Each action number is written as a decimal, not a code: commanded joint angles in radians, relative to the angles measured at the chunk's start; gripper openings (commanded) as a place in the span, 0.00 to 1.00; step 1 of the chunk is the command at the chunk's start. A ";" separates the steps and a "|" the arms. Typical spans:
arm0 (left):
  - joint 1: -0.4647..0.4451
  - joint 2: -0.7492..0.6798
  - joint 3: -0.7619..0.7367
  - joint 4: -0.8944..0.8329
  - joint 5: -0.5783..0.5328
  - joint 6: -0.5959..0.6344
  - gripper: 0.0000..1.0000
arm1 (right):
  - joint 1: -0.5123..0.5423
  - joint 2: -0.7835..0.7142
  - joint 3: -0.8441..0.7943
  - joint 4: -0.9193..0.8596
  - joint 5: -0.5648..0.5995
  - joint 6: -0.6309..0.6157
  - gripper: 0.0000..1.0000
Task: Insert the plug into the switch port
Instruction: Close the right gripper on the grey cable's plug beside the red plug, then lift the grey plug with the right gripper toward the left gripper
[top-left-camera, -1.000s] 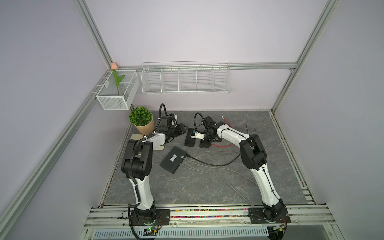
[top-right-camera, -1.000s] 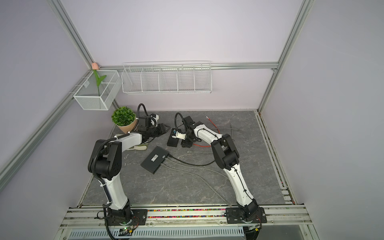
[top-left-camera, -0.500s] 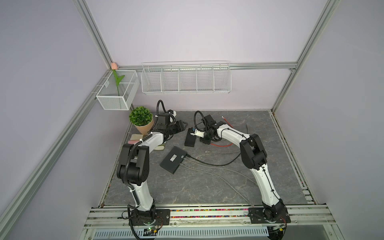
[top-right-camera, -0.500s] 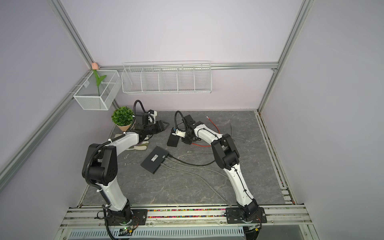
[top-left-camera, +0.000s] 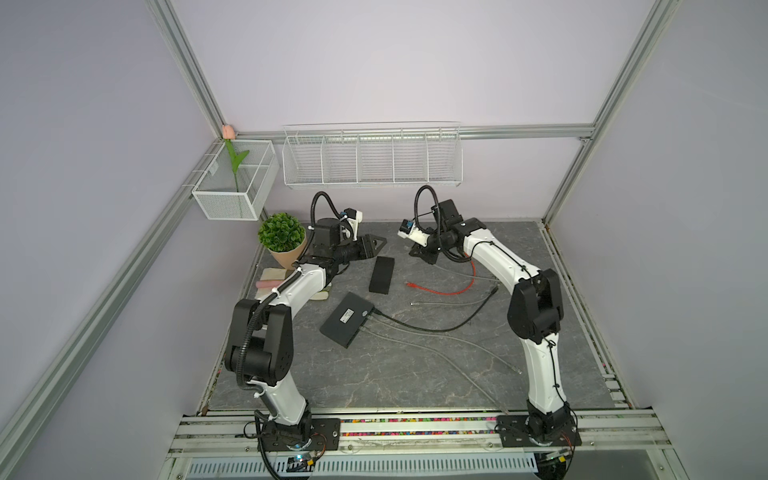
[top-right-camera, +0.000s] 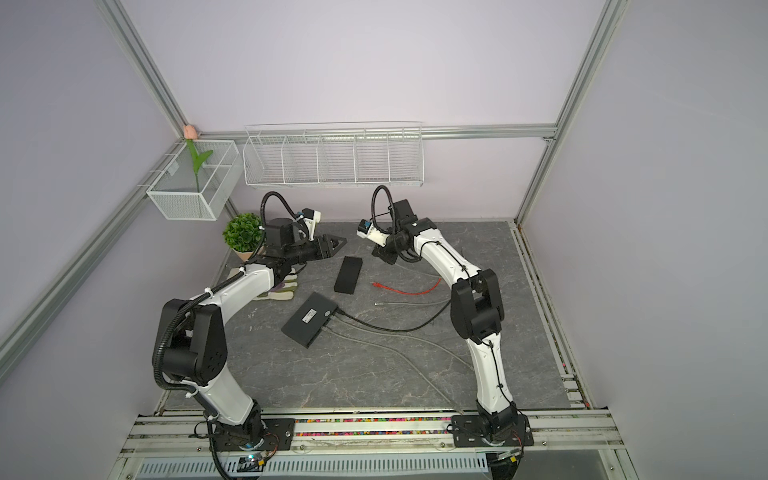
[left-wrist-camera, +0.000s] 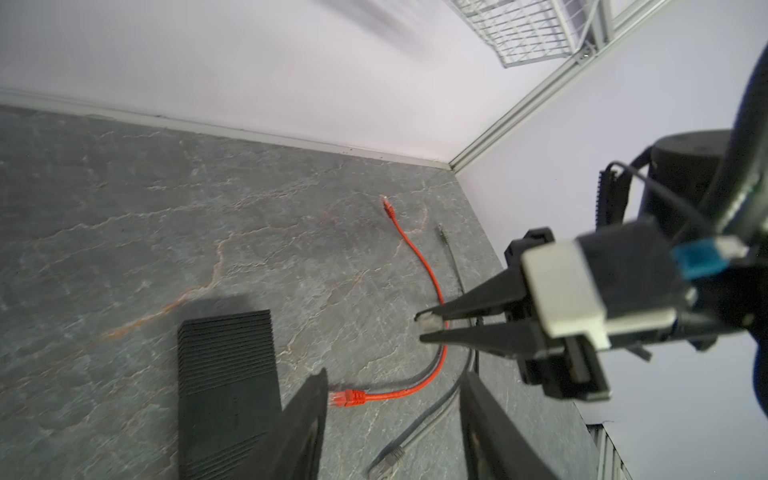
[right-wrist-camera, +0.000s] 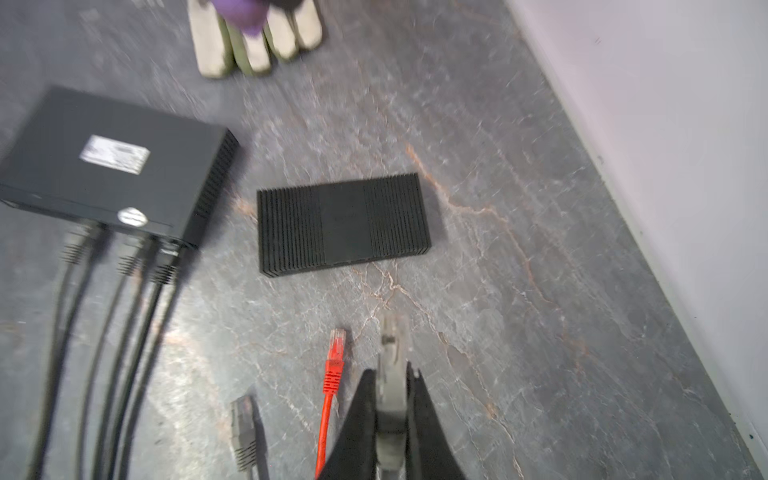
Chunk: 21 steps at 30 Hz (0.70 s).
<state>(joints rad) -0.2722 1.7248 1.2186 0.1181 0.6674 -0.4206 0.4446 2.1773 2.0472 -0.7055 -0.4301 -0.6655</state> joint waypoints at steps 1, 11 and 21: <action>-0.005 -0.034 -0.027 0.111 0.088 0.021 0.53 | -0.047 -0.034 0.057 -0.144 -0.251 0.016 0.10; -0.071 -0.014 0.000 0.203 0.126 0.020 0.54 | -0.082 0.011 0.182 -0.372 -0.459 -0.071 0.10; -0.107 0.018 0.025 0.270 0.163 -0.016 0.53 | -0.084 0.081 0.298 -0.519 -0.511 -0.132 0.11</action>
<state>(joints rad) -0.3664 1.7214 1.2045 0.3466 0.8017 -0.4240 0.3607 2.2322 2.3211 -1.1431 -0.8841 -0.7486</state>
